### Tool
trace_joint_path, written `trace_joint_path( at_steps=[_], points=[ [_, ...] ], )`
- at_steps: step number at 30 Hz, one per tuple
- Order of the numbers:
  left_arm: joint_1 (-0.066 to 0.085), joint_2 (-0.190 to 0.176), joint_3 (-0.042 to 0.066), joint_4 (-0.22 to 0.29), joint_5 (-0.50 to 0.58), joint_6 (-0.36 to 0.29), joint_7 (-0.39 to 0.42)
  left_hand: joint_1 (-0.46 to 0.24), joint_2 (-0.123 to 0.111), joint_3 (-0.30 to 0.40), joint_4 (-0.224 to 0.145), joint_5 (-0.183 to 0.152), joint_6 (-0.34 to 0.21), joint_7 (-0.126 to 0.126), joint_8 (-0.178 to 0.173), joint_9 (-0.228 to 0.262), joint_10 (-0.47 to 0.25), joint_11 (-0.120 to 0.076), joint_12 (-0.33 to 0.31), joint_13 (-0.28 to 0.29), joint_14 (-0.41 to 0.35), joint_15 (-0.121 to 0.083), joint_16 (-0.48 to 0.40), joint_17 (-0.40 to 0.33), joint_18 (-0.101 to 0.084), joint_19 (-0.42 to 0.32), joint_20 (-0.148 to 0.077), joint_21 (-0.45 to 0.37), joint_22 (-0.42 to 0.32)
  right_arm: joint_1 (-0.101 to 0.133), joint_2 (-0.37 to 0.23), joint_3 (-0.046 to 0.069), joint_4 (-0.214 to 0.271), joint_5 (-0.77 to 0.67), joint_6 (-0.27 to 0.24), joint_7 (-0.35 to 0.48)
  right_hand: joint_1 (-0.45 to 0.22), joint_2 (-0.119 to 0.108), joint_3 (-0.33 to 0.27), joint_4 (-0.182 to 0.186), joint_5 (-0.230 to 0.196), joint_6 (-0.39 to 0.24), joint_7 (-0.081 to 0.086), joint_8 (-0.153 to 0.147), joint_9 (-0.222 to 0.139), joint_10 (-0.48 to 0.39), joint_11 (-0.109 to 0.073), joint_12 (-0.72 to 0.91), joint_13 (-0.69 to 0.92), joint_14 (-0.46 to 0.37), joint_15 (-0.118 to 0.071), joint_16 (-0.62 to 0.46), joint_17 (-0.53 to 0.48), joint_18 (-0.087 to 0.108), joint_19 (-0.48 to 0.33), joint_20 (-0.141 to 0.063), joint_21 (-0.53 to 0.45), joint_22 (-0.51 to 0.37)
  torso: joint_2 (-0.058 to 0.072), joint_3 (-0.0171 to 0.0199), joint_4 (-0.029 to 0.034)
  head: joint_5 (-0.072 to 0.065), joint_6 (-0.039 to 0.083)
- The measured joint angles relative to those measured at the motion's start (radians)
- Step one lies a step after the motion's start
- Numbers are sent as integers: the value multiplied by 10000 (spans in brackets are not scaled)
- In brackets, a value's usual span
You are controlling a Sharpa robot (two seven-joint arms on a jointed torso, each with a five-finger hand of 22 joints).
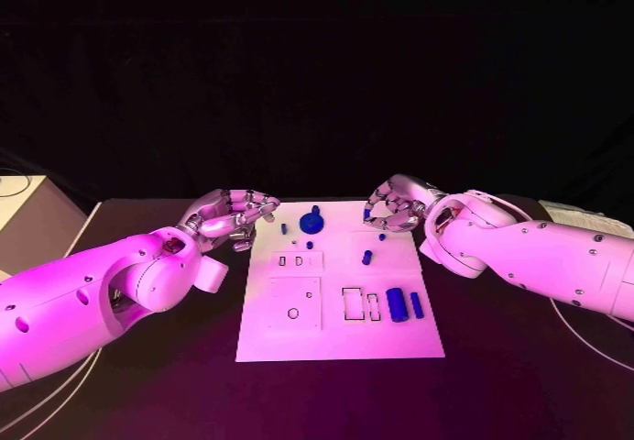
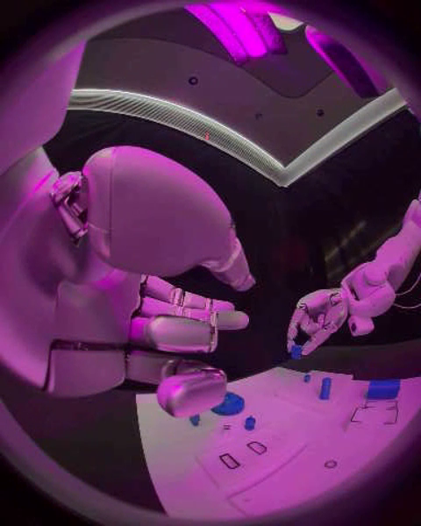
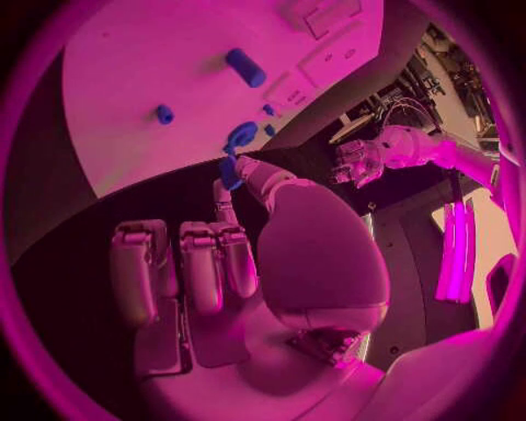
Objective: Assemble the parts on the task board
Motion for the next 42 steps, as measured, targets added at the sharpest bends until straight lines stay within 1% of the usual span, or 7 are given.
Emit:
trace_joint_path(
  at_steps=[5, 8, 14, 22, 25, 32, 42],
  points=[
    [0, 45, -2, -38, 1, -9, -25, 0, 0, 0, 0, 0, 0, 0, 0, -1, 39, -38, 0, 0, 0, 0, 0, 11, 0, 0, 0, 0, 0, -33, 401, -5, 291, -218, -130, -444, 0, 0, 53, -52, 47, -13, 11, 43, 19, 0, 0, 0, 0, 0, 0, 0, 0, 0, 0, 0, 0, 0, -60, -20, 0, 102, -77],
    [0, 69, -2, -49, 1, -14, -42, 0, 0, 0, 0, 0, 0, 0, 0, -1, 39, -38, 0, 0, 0, 0, 0, 12, 0, 0, 0, 0, 0, -66, 625, -17, 390, -382, -214, -709, 0, 0, 53, -52, 47, -13, 11, 44, 19, 0, 0, 0, 0, 0, 1, 0, 0, 0, 0, 0, 0, -1, -80, -32, 0, 128, -109],
    [0, 91, -4, -69, 1, -24, -68, 0, 0, 0, 0, 0, 0, 0, 39, -1, 38, -38, 0, 1, 0, 0, 0, 12, 0, 0, 0, 0, 1, -138, 1072, -56, 425, -746, -346, -1241, 0, 0, 53, -52, 47, -13, 12, 43, 19, 0, 0, 0, -1, 0, 2, 0, 0, 1, 0, 0, 0, -1, -88, -37, -10, 151, -128],
    [0, 131, -6, -78, 1, -30, -90, 0, 0, 0, 0, 0, 0, 0, 38, -2, 38, -37, 0, 1, 0, 0, 0, 12, -1, 0, 0, 0, 1, -390, 1785, -148, 161, -1247, -450, -1946, 0, 0, 52, -52, 104, -15, 12, 43, 16, 0, 0, 0, 4, 0, 2, 0, 0, 0, 0, 1, 0, -2, -65, -35, -13, 120, -149],
    [0, 134, -6, -76, 1, -31, -97, 0, 0, 0, 0, 0, 0, 0, 38, -1, 38, -37, 0, 0, 0, 0, 0, 13, 0, 3, 3, 0, 6, -518, 1957, -169, 58, -1393, -495, -2160, 0, 0, 52, -52, 104, -15, 12, 43, 13, 0, 1, 0, 7, 0, 3, 0, 0, 0, 0, 1, 0, -3, -58, -33, -1, 96, -152],
    [-1, 125, -6, -65, 1, -33, -118, 0, 0, 0, 0, 0, 0, 0, 38, 9, 38, -37, 0, -14, 36, -36, 0, 64, -1, 37, 37, 0, 67, -806, 2274, -188, -56, -1725, -609, -2524, 0, 0, 52, -52, 104, -17, 14, 42, 11, 0, 1, 0, 6, 0, 3, 0, 0, 0, 0, 1, 0, -3, -54, -26, 5, 101, -197],
    [-1, 111, -6, -53, 1, -34, -153, 0, 0, 0, 0, 0, 0, 0, 38, 8, 37, -37, 0, -14, 72, 0, 0, 63, -1, 37, 37, 0, 88, -1072, 2631, -198, -256, -2212, -756, -2878, 0, -1, 23, -79, 104, -20, 16, 31, 21, -1, 1, 0, 5, 1, 4, 0, 0, 0, 0, 2, 0, -4, -54, -26, 12, 145, -249]
  ],
)
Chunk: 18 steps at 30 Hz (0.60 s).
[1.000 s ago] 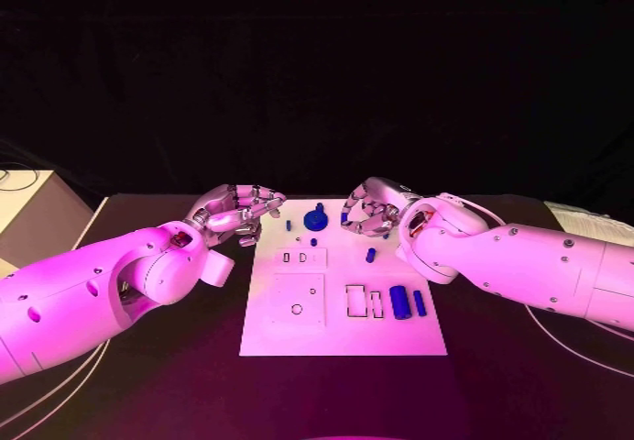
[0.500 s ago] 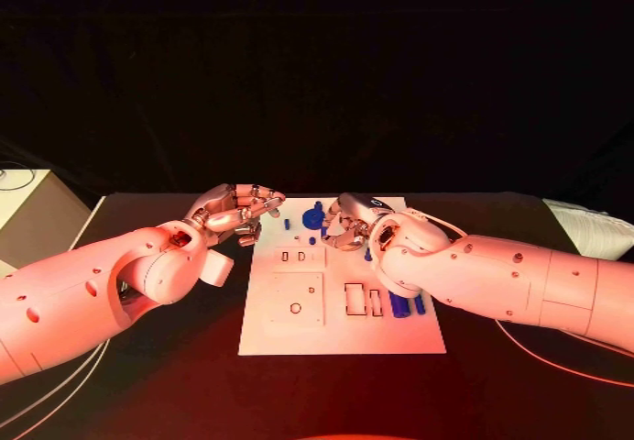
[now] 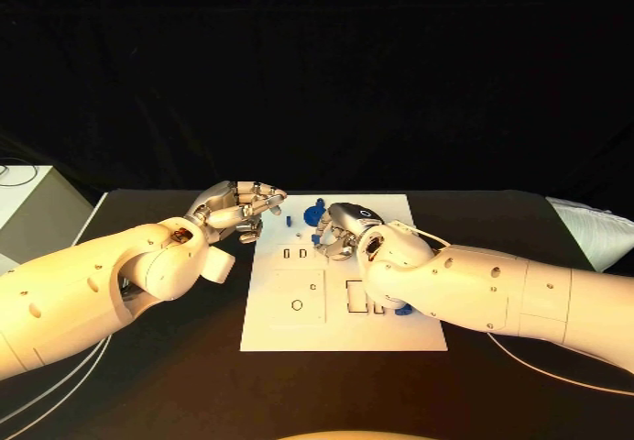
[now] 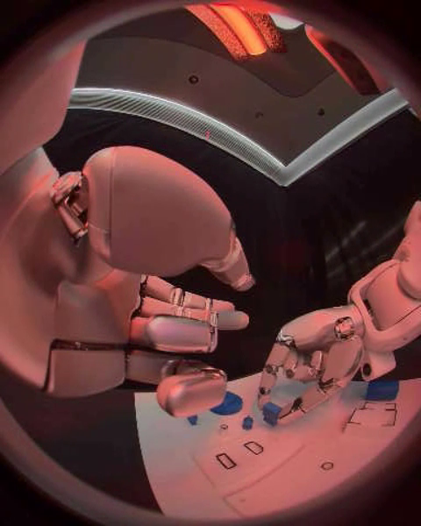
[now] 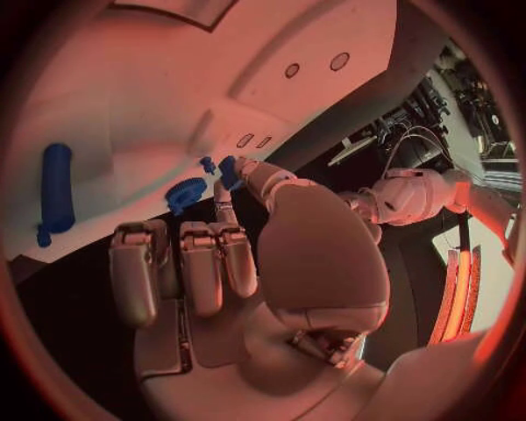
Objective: Assemble the parts on the task board
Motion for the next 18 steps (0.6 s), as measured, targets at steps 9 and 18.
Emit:
trace_joint_path(
  at_steps=[9, 18],
  points=[
    [0, -9, 0, 2, 0, 4, -33, 0, 0, 0, 0, 0, 0, 0, 0, -1, 0, 0, 0, 0, 0, 0, 0, -1, 0, 0, 0, 0, 0, -178, 139, -5, -38, -313, -158, -110, 0, 0, 30, -29, 0, -12, 11, -2, -1, 0, 0, 0, -1, 0, 1, 0, 0, 0, 0, 0, 0, 0, 0, -1, 5, 57, -51],
    [0, 19, 0, -32, 0, 8, -54, 0, 0, 0, 0, 0, 0, 0, 0, -2, 0, 0, 0, -15, 0, 0, 0, -2, 0, -1, -1, 0, -1, -250, 172, -7, -51, -484, -256, -147, 0, 0, 29, -29, -1, -13, 11, -10, -2, 0, 0, 0, -3, 1, 1, 0, 0, -1, 0, 0, 0, 8, 2, -9, -12, 69, -104]
  ],
)
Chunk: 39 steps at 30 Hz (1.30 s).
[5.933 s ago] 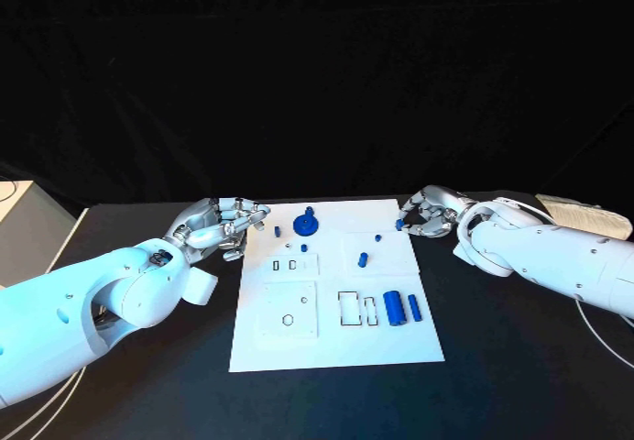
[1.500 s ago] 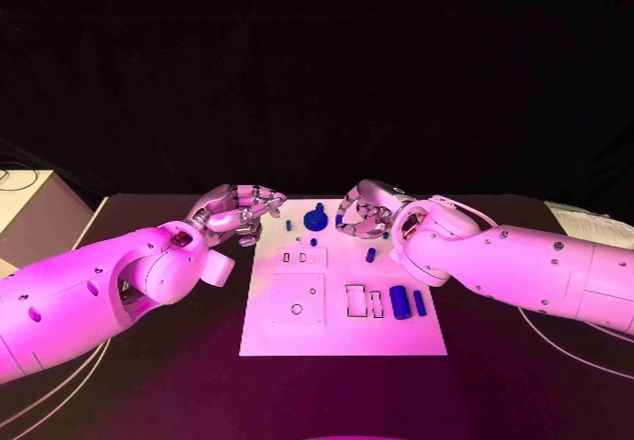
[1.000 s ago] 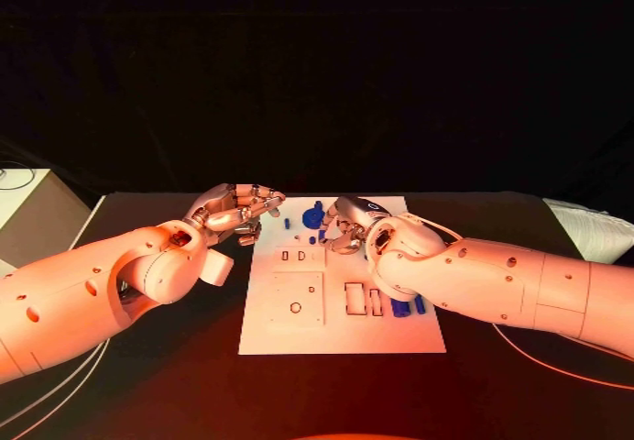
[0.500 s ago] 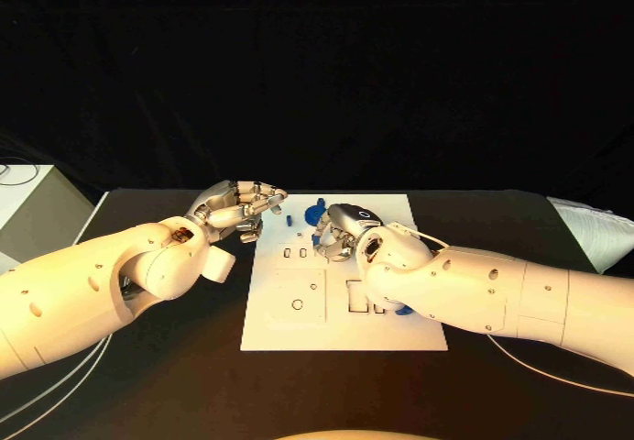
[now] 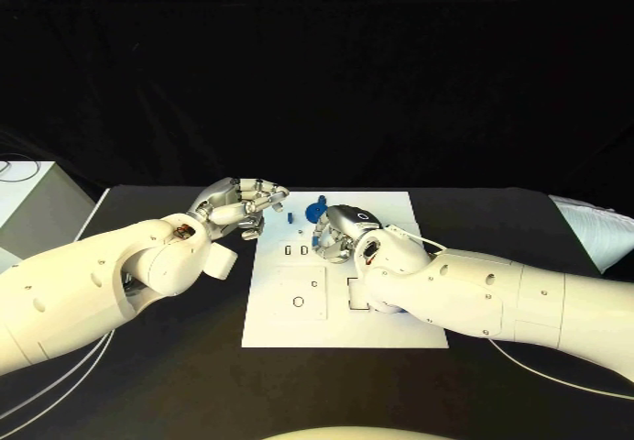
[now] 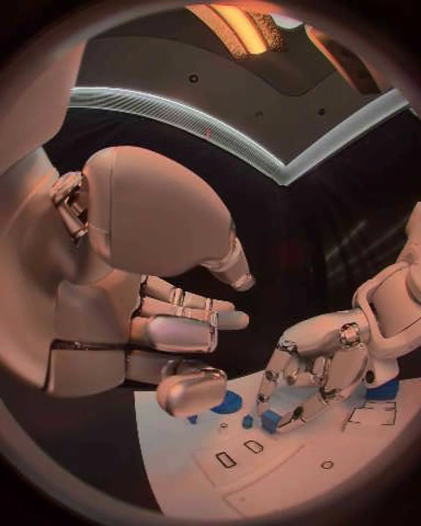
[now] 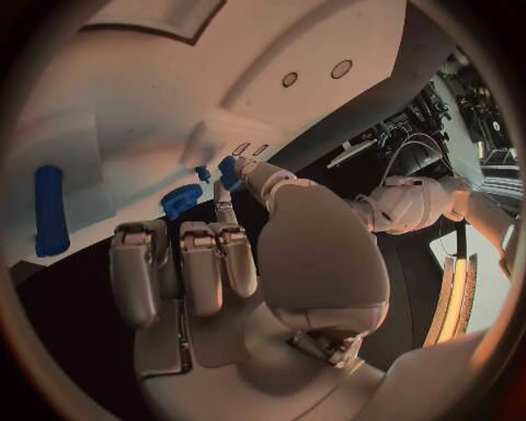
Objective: Assemble the parts on the task board
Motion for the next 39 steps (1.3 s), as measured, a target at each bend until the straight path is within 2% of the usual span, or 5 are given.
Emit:
trace_joint_path(
  at_steps=[8, 27, 39],
  points=[
    [0, 23, 0, -19, 0, 9, -16, 0, 0, 0, 0, 0, 0, 0, 0, -1, 0, 0, 0, 0, 0, 0, 39, 28, 1, 37, -36, 38, 26, -65, 54, 0, -1, -57, -25, 7, 0, 0, 0, 0, -1, -1, 0, -12, 11, 0, 0, 0, -1, 1, 1, 0, 0, 0, 0, 0, 0, -1, -6, 14, -3, 6, -27],
    [-1, 44, 0, -35, 0, 19, -38, 0, 0, 0, 0, 0, 0, 0, 0, -2, 0, 0, 0, 1, -1, 0, 39, 27, 0, 36, -37, 38, 24, -183, 220, -24, -287, -89, -6, 33, 0, 0, -1, 1, -2, -4, 2, 22, 4, 0, 0, 0, -3, 2, 3, 0, 7, 0, 0, 0, 0, -3, -8, 12, 6, 37, -69],
    [-1, 50, 0, -44, 0, 25, -47, 0, 0, 0, 0, 0, 0, 0, 0, -3, 0, 0, 0, -7, -1, 0, 38, 26, 0, 36, -37, 38, 22, -193, 265, -26, -361, -100, 18, 57, 0, 0, -2, 2, -2, -21, 14, 19, 14, 0, 0, 0, -3, 3, 3, 0, 6, 0, 0, 0, 0, -4, -8, 13, -12, 59, -101]
  ],
)
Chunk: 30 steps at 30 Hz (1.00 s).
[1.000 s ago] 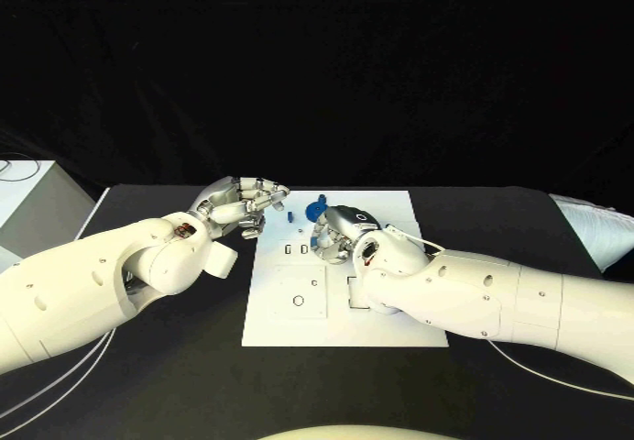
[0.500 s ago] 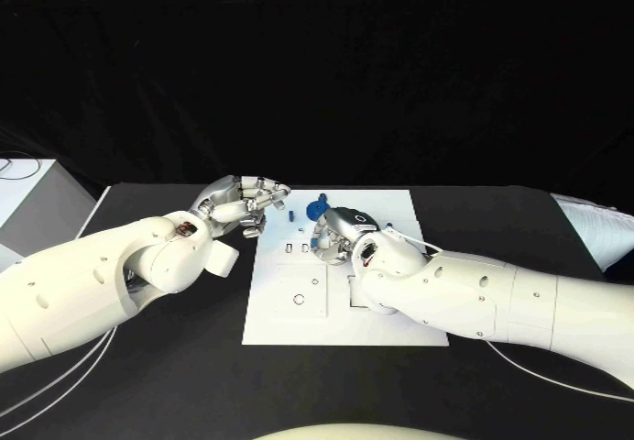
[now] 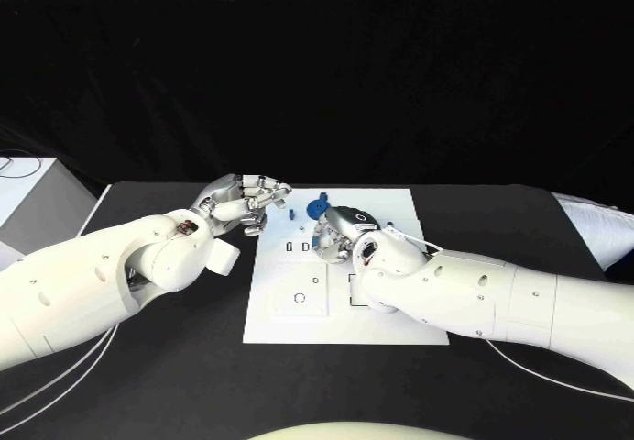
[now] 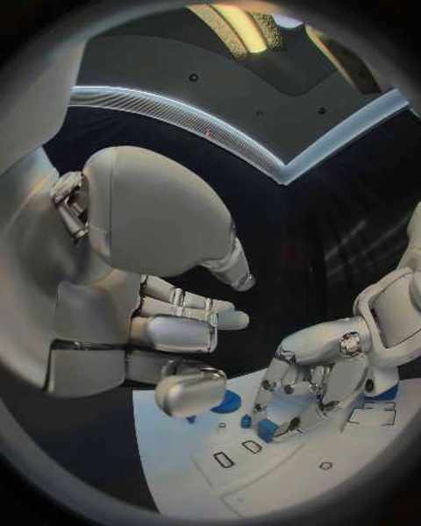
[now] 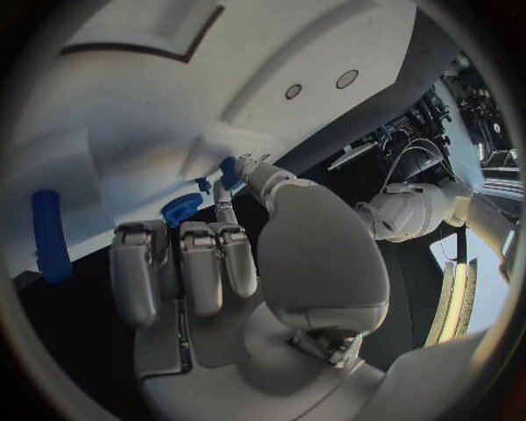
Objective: Assemble the parts on the task board
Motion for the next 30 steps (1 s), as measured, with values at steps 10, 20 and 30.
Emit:
trace_joint_path(
  at_steps=[10, 20, 30],
  points=[
    [0, 8, 0, -12, 0, 5, -6, 0, 0, 0, 0, 0, 0, 0, 0, -1, 0, 0, 0, 0, 0, 0, 0, -1, 1, 0, 0, 0, -1, -12, 19, -9, -16, -5, 35, 28, -46, -46, -3, -3, 1, -13, -11, -2, 16, 0, 0, 0, 8, 0, 0, 0, -1, 0, 0, 0, 0, -1, 0, 1, 1, -6, -13],
    [0, 8, 0, -18, 0, 12, -13, 0, 0, 0, 0, 0, 1, 0, 0, -1, 0, 0, 0, 1, 0, 0, 0, -2, 1, 0, 0, 0, -2, -29, 15, -24, 9, -6, 70, 71, -118, -118, -28, -28, -46, -12, -11, 1, 7, 0, 0, 0, 7, 11, 12, 0, -2, 0, 0, 0, 0, -2, 0, 2, -1, -13, -23],
    [-1, 3, 0, -21, 0, 22, -22, 0, 0, 0, 0, 0, 0, 0, 0, -1, 0, 0, 0, 2, 0, 0, 0, -2, 1, 0, 0, 0, -2, -36, 15, -31, -7, -2, 91, 87, -250, -250, -246, 72, -502, -190, 83, -12, -16, 0, 1, 0, 6, 11, 13, 0, -3, 0, 0, 0, -120, -3, -3, 1, -2, -14, -26]
  ],
)
